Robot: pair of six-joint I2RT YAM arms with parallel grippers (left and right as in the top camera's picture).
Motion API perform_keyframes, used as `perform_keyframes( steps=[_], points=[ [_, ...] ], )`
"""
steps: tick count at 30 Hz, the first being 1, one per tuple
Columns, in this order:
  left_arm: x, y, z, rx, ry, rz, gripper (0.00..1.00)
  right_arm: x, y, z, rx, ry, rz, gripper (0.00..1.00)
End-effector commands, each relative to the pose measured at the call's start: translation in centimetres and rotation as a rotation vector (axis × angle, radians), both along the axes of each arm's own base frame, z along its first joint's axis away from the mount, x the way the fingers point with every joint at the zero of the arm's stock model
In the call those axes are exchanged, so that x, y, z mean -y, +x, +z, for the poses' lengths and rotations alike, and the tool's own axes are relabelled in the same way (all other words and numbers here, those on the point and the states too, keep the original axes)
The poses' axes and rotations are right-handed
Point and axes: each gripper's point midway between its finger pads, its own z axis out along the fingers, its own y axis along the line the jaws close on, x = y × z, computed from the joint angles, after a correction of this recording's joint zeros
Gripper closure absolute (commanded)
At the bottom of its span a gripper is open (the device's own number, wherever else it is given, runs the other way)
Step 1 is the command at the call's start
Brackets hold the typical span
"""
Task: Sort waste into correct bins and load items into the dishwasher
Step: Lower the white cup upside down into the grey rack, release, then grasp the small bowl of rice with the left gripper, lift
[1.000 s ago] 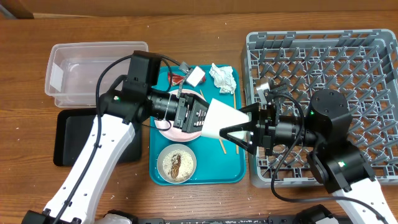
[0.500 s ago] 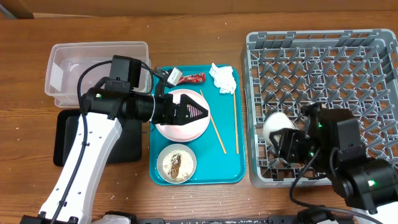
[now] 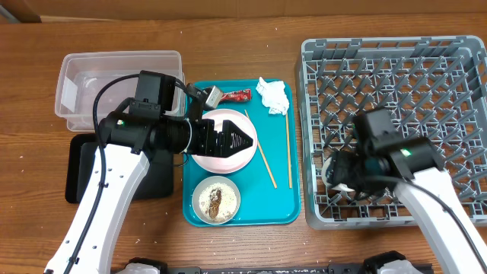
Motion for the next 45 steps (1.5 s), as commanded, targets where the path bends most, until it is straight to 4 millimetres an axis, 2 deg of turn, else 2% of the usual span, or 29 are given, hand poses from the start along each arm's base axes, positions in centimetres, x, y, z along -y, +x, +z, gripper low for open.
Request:
perform_keyframes(
  steps=[1, 4, 7, 11, 14, 17, 20, 22, 25, 27, 32, 37, 41, 45],
  points=[
    [-0.2, -0.5, 0.6, 0.021, 0.018, -0.002, 0.00, -0.3, 0.6, -0.7, -0.031, -0.016, 0.008, 0.16],
    [-1.0, -1.0, 0.1, 0.008, 0.072, 0.015, 0.01, -0.4, 1.2, -0.9, -0.024, -0.015, 0.008, 0.08],
    [-2.1, -1.4, -0.1, 0.024, 0.144, 0.049, 0.03, -0.8, 2.3, 0.5, 0.050, 0.007, 0.008, 0.07],
    [-3.7, -2.3, 0.1, 0.036, 0.232, 0.116, 0.13, -1.3, 4.1, 4.5, 0.218, 0.056, 0.009, 0.06],
    [-4.5, -3.7, -0.7, -0.007, 0.345, 0.175, 0.19, -1.9, 5.5, 7.9, 0.378, 0.115, 0.011, 0.03],
    [-4.5, -5.4, -2.7, -0.025, 0.523, 0.168, 0.19, -2.7, 6.3, 10.9, 0.508, 0.194, -0.001, 0.03],
    [-4.1, -7.0, -5.2, -0.017, 0.691, 0.172, 0.16, -2.9, 6.9, 12.6, 0.574, 0.245, -0.053, 0.03],
    [-3.3, -7.9, -6.8, -0.024, 0.745, 0.176, 0.19, -3.2, 7.1, 13.0, 0.586, 0.263, -0.058, 0.03],
    [-1.7, -8.9, -9.3, -0.044, 0.769, 0.160, 0.34, -3.6, 6.9, 12.9, 0.574, 0.283, -0.047, 0.02],
    [-0.9, -9.3, -11.1, -0.049, 0.788, 0.140, 0.40, -3.6, 6.8, 12.8, 0.569, 0.284, -0.045, 0.02],
    [-0.2, -9.2, -15.5, -0.088, 0.849, 0.102, 0.43, -3.6, 6.7, 12.7, 0.562, 0.282, -0.046, 0.02],
    [0.8, -8.2, -18.2, -0.090, 0.879, 0.061, 0.47, -3.5, 6.7, 12.6, 0.558, 0.281, -0.046, 0.01],
    [0.9, -8.2, -20.0, -0.121, 0.916, 0.047, 0.68, -3.5, 6.5, 12.5, 0.551, 0.278, -0.046, 0.00],
    [0.6, -8.5, -21.1, -0.149, 0.951, 0.034, 0.75, -3.5, 6.4, 12.3, 0.543, 0.276, -0.047, 0.00]
  ],
)
